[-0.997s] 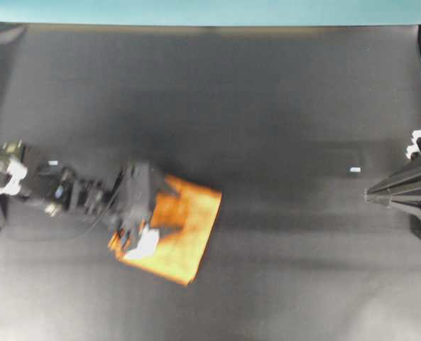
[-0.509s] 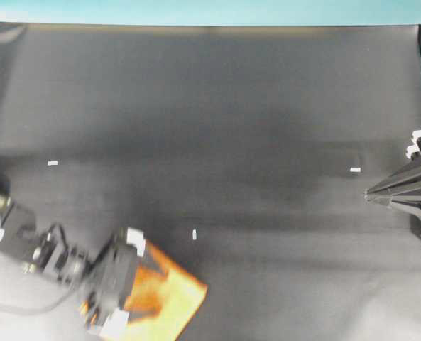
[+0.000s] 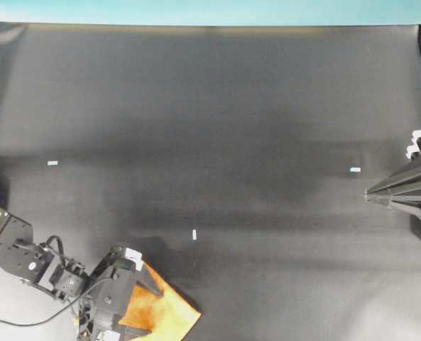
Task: Push an orange cloth with the left arm to wipe the desk.
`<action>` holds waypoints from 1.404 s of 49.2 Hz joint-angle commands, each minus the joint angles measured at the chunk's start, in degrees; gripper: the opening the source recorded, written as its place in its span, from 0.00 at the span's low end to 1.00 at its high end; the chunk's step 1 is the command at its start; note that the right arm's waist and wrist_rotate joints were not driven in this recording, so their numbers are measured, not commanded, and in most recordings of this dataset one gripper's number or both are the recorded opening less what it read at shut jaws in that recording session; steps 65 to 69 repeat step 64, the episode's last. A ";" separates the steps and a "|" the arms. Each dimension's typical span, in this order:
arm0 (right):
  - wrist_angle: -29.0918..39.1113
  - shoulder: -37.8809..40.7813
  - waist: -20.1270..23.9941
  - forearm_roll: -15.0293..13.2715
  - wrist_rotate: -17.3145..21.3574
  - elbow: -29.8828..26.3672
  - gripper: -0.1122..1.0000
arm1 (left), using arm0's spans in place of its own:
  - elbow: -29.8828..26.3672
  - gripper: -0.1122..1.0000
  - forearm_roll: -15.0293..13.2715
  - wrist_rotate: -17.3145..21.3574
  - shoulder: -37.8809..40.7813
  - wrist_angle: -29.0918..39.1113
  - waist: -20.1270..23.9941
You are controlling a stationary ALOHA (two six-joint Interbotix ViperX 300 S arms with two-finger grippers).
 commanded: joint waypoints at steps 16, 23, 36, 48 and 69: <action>-0.26 0.18 0.00 0.09 0.00 -0.26 0.10 | -0.88 0.84 0.09 2.46 -5.71 0.53 0.53; -0.26 0.00 0.00 0.09 0.00 -0.26 0.10 | 0.18 0.84 0.18 5.71 -11.43 4.66 1.58; -0.09 -0.18 0.00 0.09 0.00 0.09 0.10 | 2.55 0.84 0.18 7.73 -22.32 13.71 3.16; -0.09 -0.44 0.00 0.09 0.00 0.26 0.10 | 7.03 0.84 0.09 7.65 -30.85 14.41 3.34; 0.00 -1.41 -0.09 0.09 0.09 1.41 0.10 | 10.90 0.84 0.18 7.38 -38.06 14.68 4.31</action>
